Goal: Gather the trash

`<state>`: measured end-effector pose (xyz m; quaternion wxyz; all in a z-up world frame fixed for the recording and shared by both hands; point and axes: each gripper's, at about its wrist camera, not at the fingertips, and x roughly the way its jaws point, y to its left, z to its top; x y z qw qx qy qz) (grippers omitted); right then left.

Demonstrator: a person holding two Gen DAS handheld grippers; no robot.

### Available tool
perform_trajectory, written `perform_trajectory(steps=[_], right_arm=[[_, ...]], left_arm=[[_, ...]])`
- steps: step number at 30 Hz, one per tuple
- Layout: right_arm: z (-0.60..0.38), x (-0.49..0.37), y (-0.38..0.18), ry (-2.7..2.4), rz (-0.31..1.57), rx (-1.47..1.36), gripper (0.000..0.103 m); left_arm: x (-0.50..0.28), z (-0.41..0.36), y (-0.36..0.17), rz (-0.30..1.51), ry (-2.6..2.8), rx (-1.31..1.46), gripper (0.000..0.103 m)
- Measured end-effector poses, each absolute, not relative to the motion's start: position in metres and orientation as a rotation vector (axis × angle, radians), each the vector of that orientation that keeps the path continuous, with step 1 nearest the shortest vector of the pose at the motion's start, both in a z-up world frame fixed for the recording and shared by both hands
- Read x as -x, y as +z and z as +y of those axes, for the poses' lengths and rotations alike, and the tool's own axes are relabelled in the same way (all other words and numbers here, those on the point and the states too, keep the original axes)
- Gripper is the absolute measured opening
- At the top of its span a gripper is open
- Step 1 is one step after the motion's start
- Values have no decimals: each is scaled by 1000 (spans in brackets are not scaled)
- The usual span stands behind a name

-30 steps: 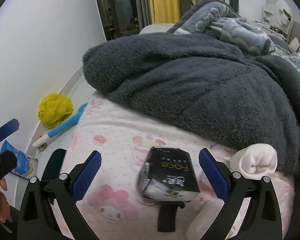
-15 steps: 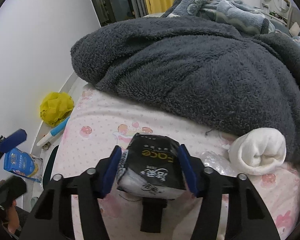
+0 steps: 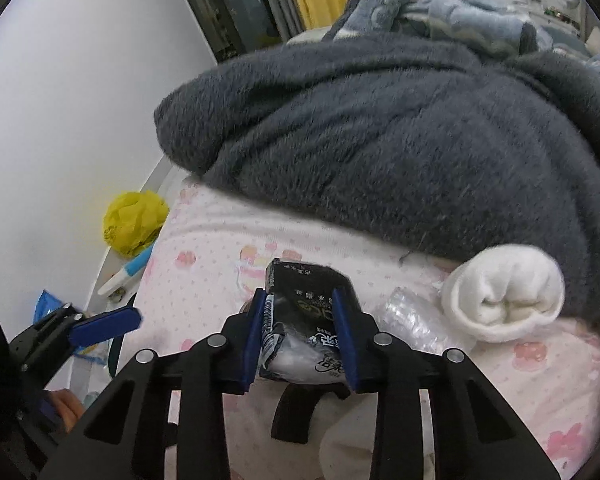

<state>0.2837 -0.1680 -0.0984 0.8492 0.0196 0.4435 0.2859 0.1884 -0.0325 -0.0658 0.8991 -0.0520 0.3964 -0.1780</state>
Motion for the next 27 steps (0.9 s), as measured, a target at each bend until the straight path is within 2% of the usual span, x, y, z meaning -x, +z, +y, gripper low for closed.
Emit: perform_trajectory(steps=[1,2,3,4,7,9,14,15,18,23,27], right_arm=[[-169,-285,-100,602,940,-53,35],[-170,-285,-101,596,945,-57,42],[-171,-286,-102,586,946,-60,58],[-173,-287,-103,592,947,-73,61],[-178,-289,-108,611,954,-107,61],[-182,-290,-108,609,950,-113,51],[-192,-292,-103,606,928,-120,36],[-193,-292,-103,602,924,-110,30],[-193,-289,-99,610,912,-76,19],[-195,-283,-85,624,855,-56,17],[-208,-279,-71,660,791,-107,17]], left_arm=[[-189,-35,-67,827,-373,110,88],[-189,-37,-68,831,-376,110,88],[-190,-41,-70,835,-379,103,88],[-189,-43,-71,837,-381,98,88],[-191,-49,-75,850,-388,82,88],[-192,-53,-79,860,-387,74,88],[-196,-59,-85,879,-392,74,88],[-196,-61,-85,881,-395,77,86],[-198,-66,-86,883,-403,78,80],[-200,-77,-92,899,-417,78,73],[-202,-86,-93,901,-418,64,63]])
